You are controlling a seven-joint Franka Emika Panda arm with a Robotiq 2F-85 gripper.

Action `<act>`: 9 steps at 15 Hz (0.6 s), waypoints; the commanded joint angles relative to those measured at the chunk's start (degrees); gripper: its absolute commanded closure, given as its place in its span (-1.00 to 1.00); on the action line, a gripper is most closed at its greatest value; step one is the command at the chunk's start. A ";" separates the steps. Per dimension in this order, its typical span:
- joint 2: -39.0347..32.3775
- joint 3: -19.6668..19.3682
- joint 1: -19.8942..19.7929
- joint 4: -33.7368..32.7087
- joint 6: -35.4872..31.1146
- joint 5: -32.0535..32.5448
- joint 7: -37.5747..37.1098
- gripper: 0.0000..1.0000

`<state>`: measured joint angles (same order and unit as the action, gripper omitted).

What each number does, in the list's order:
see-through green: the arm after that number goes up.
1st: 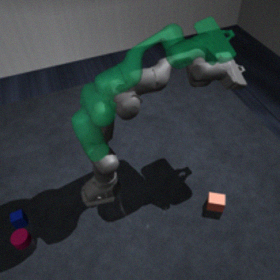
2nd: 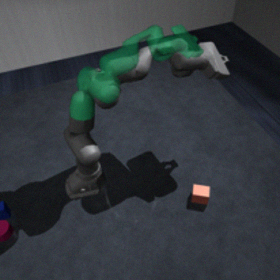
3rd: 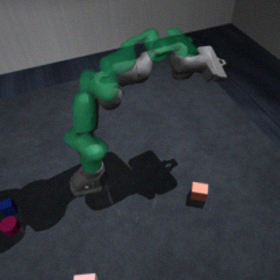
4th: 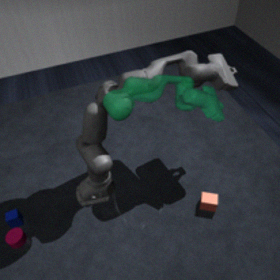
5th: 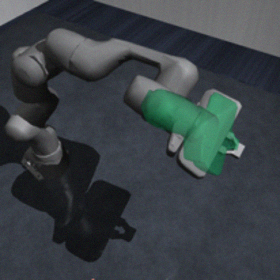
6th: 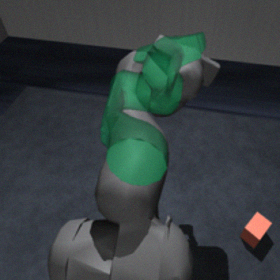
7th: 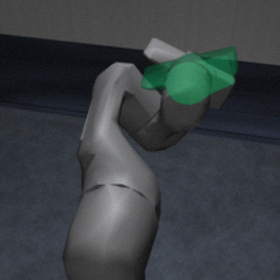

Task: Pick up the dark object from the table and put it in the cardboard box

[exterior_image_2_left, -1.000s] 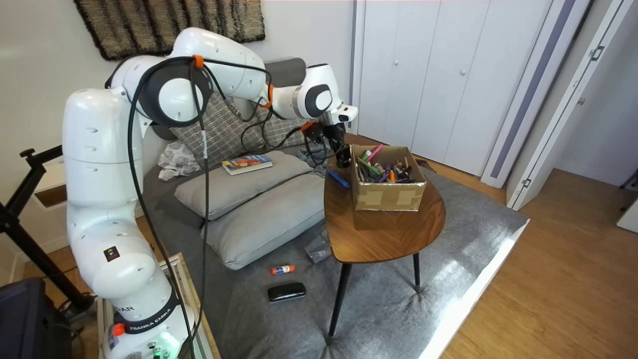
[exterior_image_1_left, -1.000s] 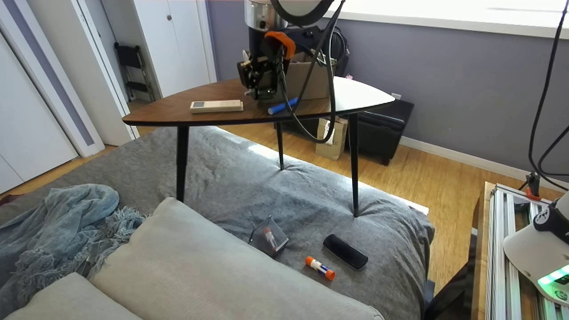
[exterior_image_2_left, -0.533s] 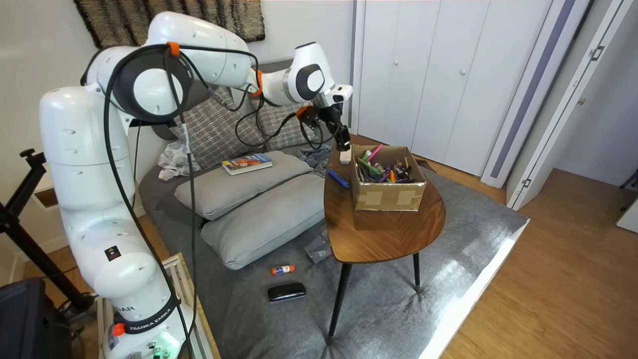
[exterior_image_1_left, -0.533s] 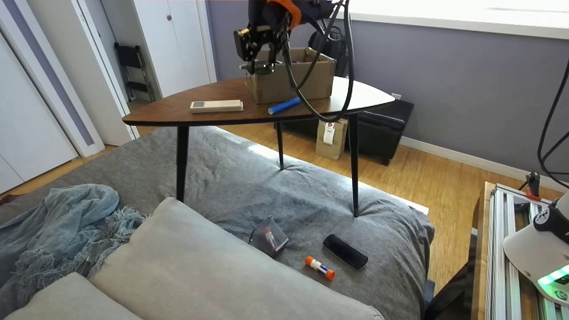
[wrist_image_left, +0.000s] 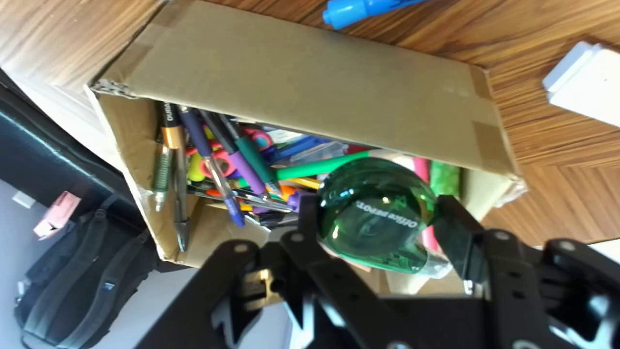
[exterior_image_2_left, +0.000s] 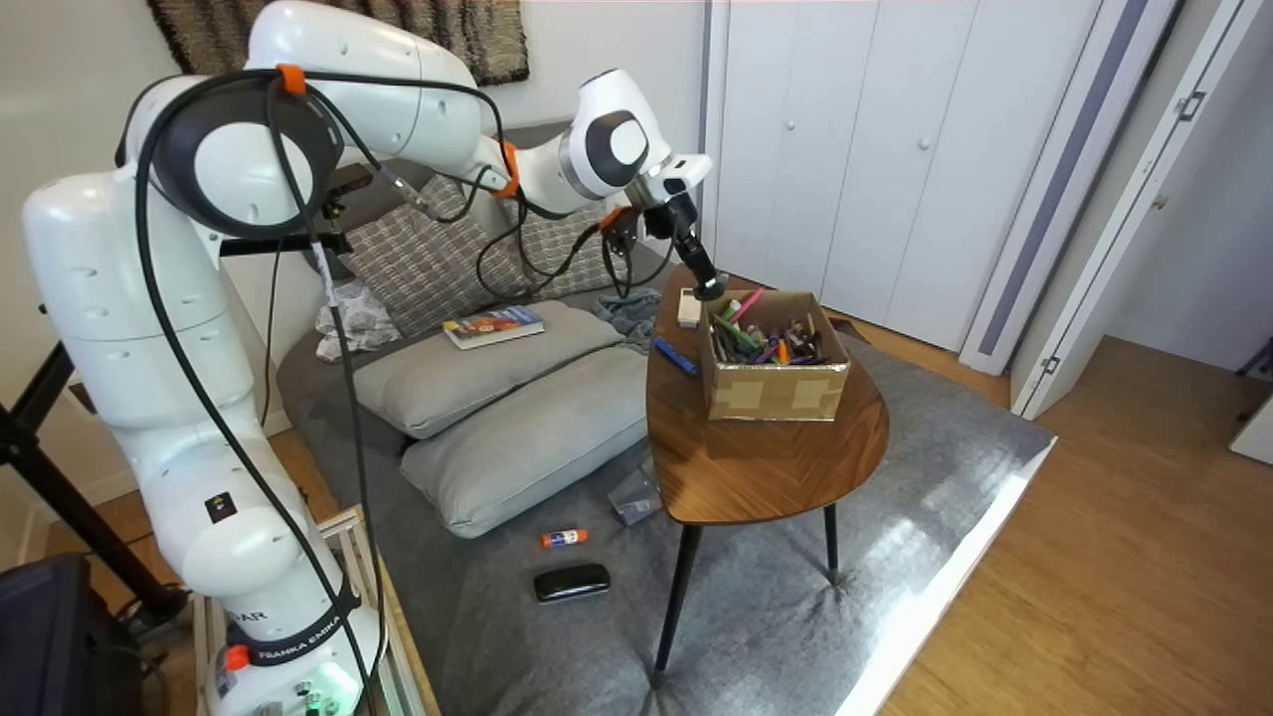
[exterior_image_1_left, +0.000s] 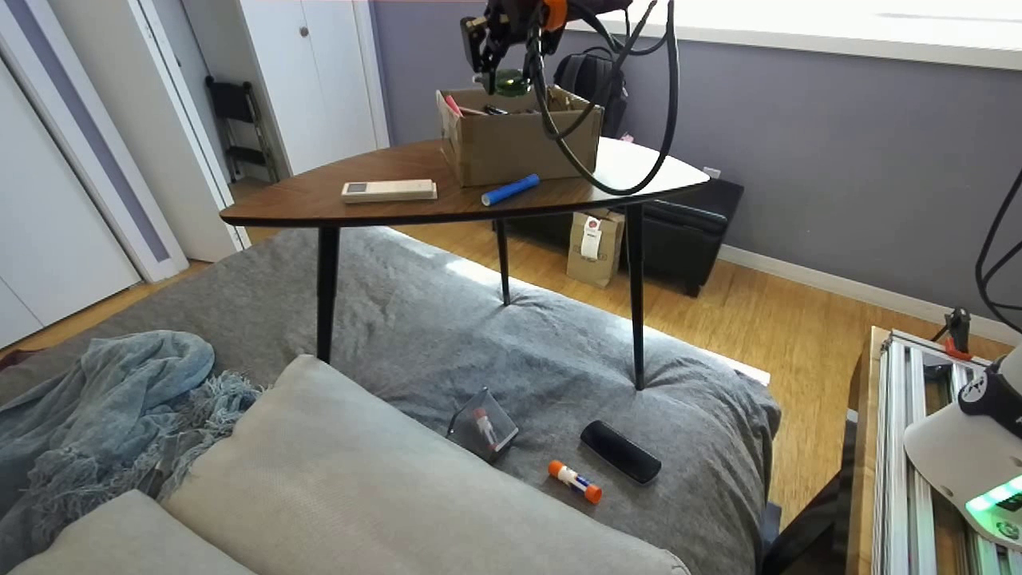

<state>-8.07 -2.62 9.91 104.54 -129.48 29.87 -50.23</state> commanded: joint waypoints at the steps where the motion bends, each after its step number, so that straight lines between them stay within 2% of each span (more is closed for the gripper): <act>1: 1.89 -0.57 -2.01 3.76 -1.35 4.59 -7.76 0.26; 6: 0.64 -1.69 -4.66 4.53 -2.51 7.91 -15.85 0.26; 8: 0.24 -2.26 -5.45 4.72 -4.48 11.10 -19.67 0.26; 9: 0.21 -2.01 -6.03 4.95 -5.84 9.76 -19.44 0.26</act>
<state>-8.25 -4.56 5.05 108.01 -131.29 37.78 -65.52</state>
